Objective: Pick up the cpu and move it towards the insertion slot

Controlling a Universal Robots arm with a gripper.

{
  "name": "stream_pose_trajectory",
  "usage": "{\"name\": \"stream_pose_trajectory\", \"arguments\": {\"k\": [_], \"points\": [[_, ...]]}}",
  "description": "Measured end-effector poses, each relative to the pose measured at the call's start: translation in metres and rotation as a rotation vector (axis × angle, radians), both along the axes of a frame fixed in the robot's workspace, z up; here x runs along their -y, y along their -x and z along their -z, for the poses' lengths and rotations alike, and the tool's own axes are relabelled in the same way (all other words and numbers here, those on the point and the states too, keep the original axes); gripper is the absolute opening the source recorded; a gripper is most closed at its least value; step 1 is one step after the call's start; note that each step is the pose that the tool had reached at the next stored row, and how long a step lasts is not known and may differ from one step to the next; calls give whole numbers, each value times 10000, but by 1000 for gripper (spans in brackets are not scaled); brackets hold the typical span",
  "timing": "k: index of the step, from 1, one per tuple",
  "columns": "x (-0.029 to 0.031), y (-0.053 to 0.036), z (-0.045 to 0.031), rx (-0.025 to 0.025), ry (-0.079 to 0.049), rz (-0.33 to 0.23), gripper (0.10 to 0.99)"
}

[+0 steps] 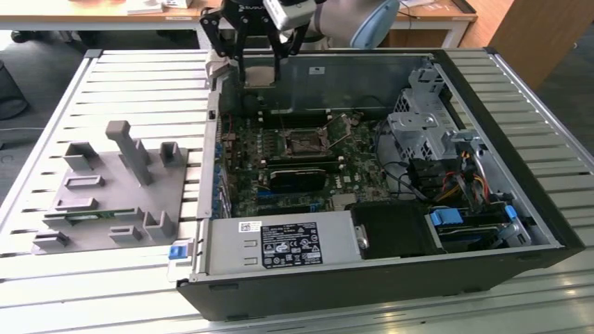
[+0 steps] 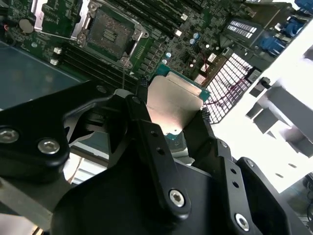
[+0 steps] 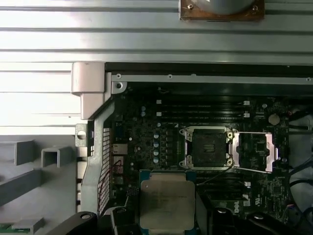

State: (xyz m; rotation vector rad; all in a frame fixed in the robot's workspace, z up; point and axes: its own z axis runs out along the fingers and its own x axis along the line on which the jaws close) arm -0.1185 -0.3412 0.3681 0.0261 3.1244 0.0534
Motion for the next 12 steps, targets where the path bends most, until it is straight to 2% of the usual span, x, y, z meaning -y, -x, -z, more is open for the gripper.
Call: {"name": "stream_pose_trajectory", "arguments": {"k": [6, 12], "points": [[-92, -85, 12, 0, 0, 34, 541], [-147, -208, 19, 1, -1, 80, 541]]}}
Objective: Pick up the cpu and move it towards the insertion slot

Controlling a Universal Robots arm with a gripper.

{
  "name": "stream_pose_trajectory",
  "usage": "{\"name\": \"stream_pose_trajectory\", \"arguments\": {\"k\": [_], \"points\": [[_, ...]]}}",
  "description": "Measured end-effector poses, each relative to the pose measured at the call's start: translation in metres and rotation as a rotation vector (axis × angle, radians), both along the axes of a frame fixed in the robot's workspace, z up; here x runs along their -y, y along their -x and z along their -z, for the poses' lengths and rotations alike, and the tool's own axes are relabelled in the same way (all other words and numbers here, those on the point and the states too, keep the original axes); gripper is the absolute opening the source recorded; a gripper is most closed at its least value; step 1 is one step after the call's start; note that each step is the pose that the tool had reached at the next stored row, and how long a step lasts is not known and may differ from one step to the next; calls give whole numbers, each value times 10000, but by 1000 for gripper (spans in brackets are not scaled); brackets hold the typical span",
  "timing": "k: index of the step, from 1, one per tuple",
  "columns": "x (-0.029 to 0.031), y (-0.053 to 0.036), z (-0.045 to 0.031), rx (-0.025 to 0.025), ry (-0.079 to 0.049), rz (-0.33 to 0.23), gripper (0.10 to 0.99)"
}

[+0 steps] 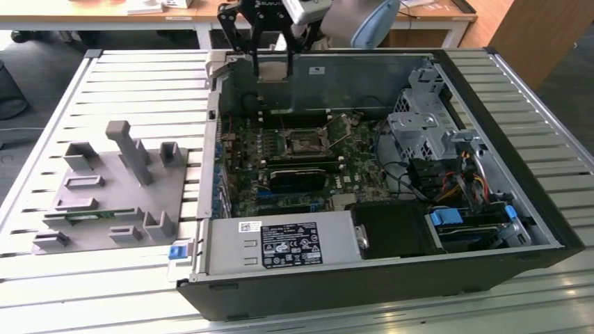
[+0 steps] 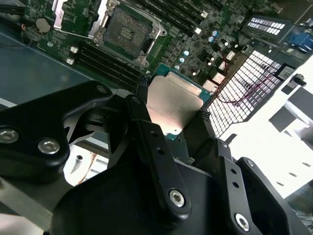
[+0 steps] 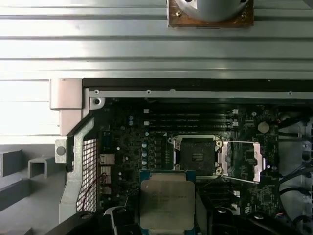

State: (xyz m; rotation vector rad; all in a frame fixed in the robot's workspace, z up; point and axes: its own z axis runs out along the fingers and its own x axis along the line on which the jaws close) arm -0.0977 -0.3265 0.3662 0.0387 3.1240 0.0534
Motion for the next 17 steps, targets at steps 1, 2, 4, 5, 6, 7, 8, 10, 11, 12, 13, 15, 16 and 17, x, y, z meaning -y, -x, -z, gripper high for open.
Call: {"name": "stream_pose_trajectory", "arguments": {"k": [1, 2, 4, 5, 6, 7, 8, 10, 11, 12, 13, 15, 16, 17], "points": [[-9, -22, 0, 0, 1, 10, 541], [-18, -44, 1, 0, 0, 18, 541], [-36, -86, 3, 0, -1, 32, 541], [-45, -107, 4, 0, 0, 40, 541], [-54, -131, 6, 0, 0, 49, 541], [-63, -152, 7, 0, 0, 59, 541], [-72, -173, 9, -1, 1, 68, 541], [-90, -215, 13, 0, 0, 83, 541], [-98, -238, 14, 0, 0, 92, 541], [-103, -259, 15, 0, 0, 104, 541], [-107, -278, 15, 0, 0, 121, 541], [-120, -325, 17, 0, 0, 152, 541], [-126, -348, 18, 0, 0, 166, 541], [-131, -371, 19, -1, 0, 179, 541]]}}
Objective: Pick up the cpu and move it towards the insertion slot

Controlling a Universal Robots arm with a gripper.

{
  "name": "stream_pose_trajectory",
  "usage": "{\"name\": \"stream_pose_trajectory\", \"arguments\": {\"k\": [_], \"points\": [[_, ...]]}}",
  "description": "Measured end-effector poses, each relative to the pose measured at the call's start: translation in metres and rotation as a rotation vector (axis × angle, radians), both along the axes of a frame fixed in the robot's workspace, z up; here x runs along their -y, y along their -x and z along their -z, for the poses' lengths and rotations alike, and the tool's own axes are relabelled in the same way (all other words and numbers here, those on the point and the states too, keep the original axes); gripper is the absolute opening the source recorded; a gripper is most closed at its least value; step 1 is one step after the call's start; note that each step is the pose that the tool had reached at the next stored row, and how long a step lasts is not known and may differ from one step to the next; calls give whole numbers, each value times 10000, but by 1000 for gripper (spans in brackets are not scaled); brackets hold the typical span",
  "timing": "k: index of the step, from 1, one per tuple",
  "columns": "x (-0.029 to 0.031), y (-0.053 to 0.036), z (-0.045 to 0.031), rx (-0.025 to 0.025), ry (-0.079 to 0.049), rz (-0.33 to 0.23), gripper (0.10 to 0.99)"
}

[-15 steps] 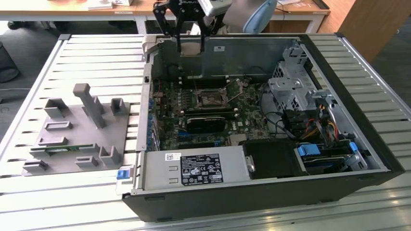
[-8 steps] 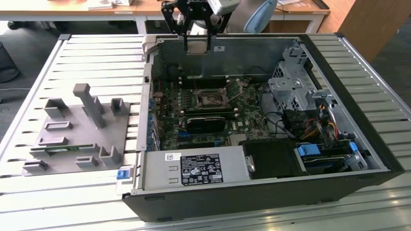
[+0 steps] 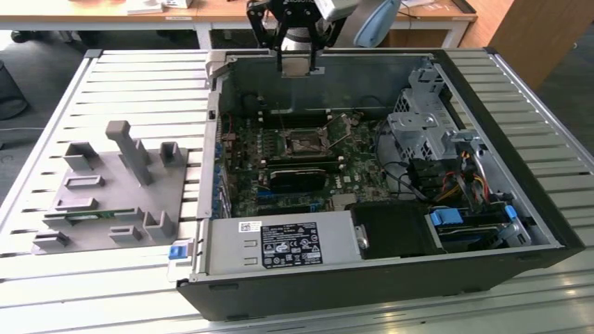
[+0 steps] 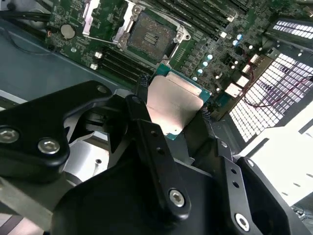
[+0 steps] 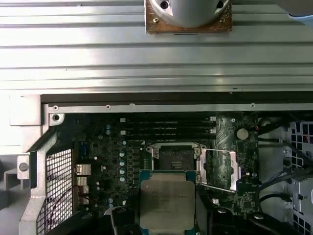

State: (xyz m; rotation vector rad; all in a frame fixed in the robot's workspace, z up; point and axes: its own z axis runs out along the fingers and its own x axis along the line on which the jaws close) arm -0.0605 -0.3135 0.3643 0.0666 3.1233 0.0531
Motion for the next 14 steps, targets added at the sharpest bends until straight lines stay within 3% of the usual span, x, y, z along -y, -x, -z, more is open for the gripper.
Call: {"name": "stream_pose_trajectory", "arguments": {"k": [14], "points": [[-73, -361, 11, 1, -1, 144, 541]]}}
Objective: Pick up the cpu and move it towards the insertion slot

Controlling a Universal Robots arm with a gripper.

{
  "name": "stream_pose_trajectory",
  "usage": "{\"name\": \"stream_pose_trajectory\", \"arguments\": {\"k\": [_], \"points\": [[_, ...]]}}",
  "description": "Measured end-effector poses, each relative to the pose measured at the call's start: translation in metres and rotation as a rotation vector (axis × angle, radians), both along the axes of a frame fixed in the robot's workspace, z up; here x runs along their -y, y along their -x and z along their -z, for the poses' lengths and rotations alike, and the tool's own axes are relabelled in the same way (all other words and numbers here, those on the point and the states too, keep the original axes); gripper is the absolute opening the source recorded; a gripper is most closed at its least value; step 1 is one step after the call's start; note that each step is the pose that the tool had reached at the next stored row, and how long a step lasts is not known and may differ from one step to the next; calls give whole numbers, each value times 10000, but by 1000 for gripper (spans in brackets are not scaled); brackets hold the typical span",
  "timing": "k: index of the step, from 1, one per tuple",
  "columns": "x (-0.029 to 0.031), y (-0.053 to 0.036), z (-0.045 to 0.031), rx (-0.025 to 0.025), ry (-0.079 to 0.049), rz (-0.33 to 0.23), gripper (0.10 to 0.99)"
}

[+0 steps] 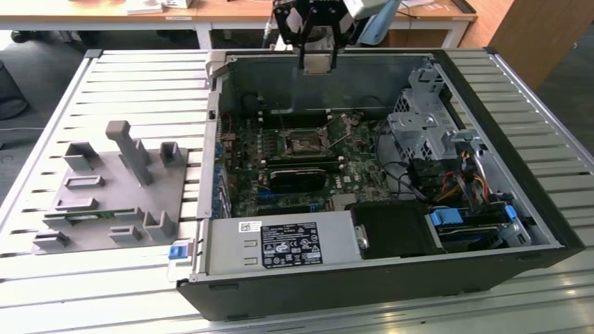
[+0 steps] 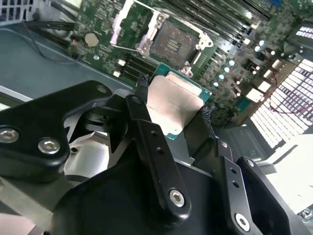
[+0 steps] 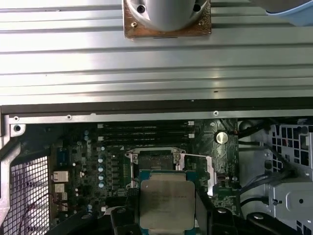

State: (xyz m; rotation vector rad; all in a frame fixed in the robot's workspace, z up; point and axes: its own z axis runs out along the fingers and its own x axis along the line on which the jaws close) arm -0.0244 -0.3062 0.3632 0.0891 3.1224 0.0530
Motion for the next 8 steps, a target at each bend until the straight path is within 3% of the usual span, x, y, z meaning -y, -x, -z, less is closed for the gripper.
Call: {"name": "stream_pose_trajectory", "arguments": {"k": [3, 8], "points": [[-17, -85, 1, 0, 1, 18, 541], [-19, -96, 0, 0, 2, 27, 541]]}}
